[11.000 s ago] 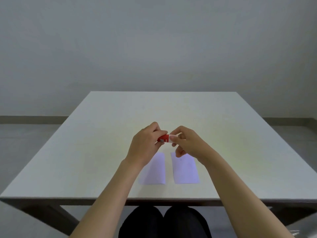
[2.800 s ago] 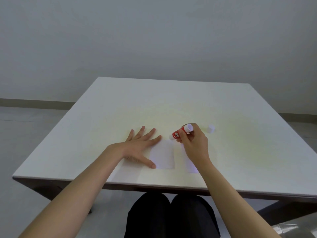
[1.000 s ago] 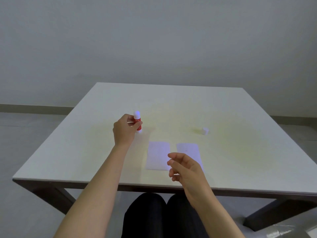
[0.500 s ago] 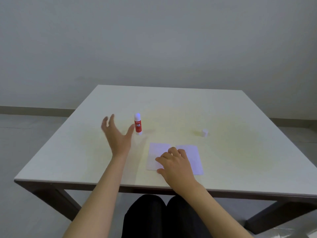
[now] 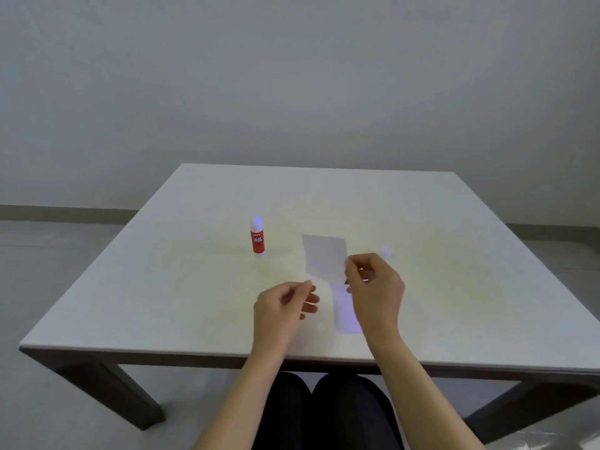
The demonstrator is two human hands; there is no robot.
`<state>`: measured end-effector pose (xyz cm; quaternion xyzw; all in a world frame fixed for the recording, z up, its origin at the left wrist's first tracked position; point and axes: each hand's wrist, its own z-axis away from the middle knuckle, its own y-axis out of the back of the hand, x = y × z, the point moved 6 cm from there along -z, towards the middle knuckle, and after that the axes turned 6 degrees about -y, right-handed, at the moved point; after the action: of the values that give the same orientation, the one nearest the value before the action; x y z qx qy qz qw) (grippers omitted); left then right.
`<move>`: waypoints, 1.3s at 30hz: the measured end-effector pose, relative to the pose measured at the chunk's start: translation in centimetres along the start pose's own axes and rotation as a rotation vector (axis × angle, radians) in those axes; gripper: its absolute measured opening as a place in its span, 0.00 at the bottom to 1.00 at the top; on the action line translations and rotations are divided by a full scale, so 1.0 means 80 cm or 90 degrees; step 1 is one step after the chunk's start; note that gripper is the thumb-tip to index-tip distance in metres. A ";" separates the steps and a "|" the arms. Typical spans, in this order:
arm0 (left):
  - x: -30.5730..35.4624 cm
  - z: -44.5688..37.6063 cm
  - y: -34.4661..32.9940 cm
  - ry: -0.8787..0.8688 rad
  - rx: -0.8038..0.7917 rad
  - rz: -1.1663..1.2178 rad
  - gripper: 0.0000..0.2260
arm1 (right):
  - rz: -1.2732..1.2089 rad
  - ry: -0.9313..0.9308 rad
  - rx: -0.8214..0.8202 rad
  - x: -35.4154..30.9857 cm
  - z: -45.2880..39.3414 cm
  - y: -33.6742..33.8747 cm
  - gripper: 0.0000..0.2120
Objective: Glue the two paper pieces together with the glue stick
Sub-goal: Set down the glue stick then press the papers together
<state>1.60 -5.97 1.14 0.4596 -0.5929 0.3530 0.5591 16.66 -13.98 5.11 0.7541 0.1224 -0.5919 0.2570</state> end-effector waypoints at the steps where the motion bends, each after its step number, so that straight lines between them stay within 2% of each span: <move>1: 0.000 0.001 -0.007 0.013 -0.004 0.001 0.07 | -0.062 -0.078 -0.009 0.010 -0.002 0.005 0.09; 3: 0.001 -0.002 -0.013 0.024 0.007 0.015 0.06 | -0.173 -0.181 -0.020 0.025 0.002 0.011 0.06; 5: 0.001 -0.004 -0.017 0.038 0.020 0.034 0.05 | -0.267 -0.235 -0.020 0.033 0.010 0.016 0.06; 10: -0.003 0.001 -0.026 0.094 0.068 0.142 0.03 | -0.354 -0.280 -0.042 0.043 0.026 0.021 0.07; 12: 0.000 0.000 -0.026 0.086 0.094 0.144 0.03 | -0.322 -0.267 -0.072 0.044 0.029 0.022 0.06; 15: 0.013 -0.008 -0.022 0.027 0.103 0.058 0.06 | -0.245 -0.224 -0.129 0.040 0.026 0.029 0.02; 18: 0.023 -0.016 -0.024 -0.005 0.022 -0.023 0.08 | -0.167 -0.187 -0.142 0.041 0.009 0.049 0.07; 21: 0.023 -0.020 -0.029 0.003 -0.067 -0.079 0.08 | -0.073 -0.187 -0.174 0.043 -0.010 0.060 0.05; 25: 0.019 -0.019 -0.038 0.010 -0.119 -0.146 0.06 | -0.002 -0.211 -0.202 0.057 -0.018 0.058 0.06; 31: 0.011 -0.021 -0.048 0.009 -0.141 -0.208 0.07 | 0.047 -0.247 -0.206 0.080 -0.019 0.061 0.10; 39: -0.002 -0.021 -0.046 0.026 -0.138 -0.225 0.07 | 0.140 -0.230 -0.206 0.085 -0.024 0.057 0.08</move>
<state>5.61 -5.59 0.87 0.4865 -0.5258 0.1929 0.6706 22.29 -17.58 0.02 0.5940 0.0849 -0.6580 0.4550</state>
